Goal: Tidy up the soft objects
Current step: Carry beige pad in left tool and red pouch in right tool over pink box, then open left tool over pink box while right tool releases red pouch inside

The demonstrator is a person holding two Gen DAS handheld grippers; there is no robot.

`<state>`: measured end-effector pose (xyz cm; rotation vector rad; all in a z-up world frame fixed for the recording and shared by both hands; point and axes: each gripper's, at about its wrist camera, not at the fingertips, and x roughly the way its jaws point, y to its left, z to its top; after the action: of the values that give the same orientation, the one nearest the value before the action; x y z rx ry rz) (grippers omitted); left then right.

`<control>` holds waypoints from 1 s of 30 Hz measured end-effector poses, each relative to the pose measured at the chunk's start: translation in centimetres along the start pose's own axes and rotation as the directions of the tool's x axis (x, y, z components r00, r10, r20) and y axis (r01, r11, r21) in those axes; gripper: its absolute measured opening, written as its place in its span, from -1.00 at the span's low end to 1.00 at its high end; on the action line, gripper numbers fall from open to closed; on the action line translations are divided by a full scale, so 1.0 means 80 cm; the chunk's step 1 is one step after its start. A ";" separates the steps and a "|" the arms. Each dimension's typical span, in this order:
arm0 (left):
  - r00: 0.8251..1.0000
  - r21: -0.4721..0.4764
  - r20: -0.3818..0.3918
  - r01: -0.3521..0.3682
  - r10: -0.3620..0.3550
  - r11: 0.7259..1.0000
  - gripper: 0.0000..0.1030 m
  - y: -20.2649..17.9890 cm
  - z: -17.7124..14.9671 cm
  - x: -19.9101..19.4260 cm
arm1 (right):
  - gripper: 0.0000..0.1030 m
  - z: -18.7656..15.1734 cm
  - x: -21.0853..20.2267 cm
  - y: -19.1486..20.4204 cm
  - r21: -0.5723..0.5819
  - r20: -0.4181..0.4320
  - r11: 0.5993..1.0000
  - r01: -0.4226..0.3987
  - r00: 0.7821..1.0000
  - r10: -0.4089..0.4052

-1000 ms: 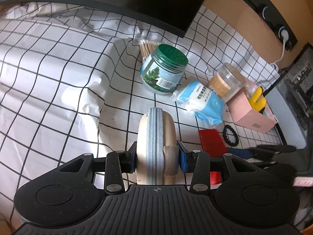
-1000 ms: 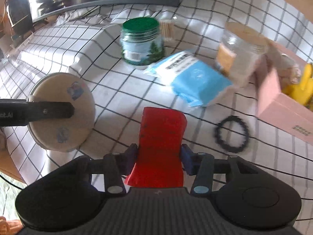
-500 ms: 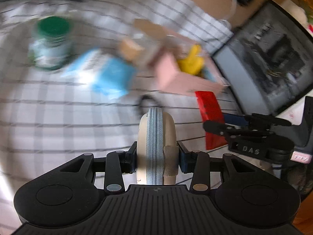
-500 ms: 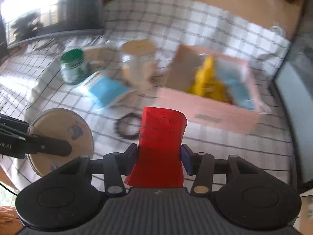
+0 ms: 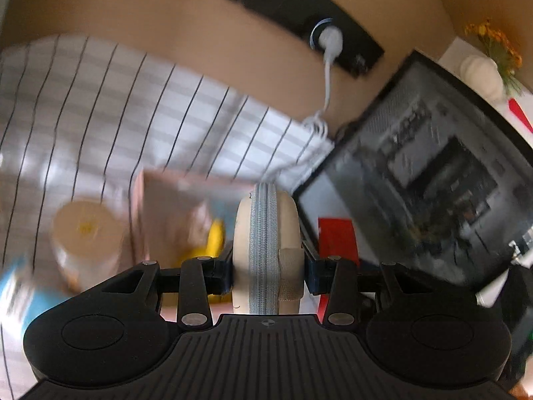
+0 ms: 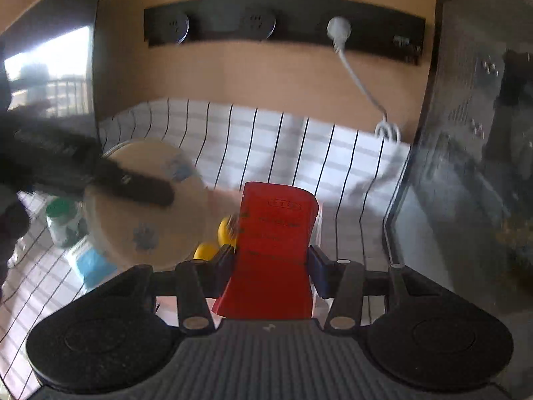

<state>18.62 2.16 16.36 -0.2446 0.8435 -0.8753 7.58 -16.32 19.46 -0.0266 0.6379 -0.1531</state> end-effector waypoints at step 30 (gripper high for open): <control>0.981 -0.050 0.120 -0.149 0.154 0.988 -0.10 0.065 0.009 0.027 | -0.06 0.020 0.204 -0.003 0.008 -0.134 0.997 -0.071 0.988 0.071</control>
<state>22.92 3.76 12.96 -0.2642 0.7553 -0.6937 21.47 -19.03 11.11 0.0099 0.7715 -0.0876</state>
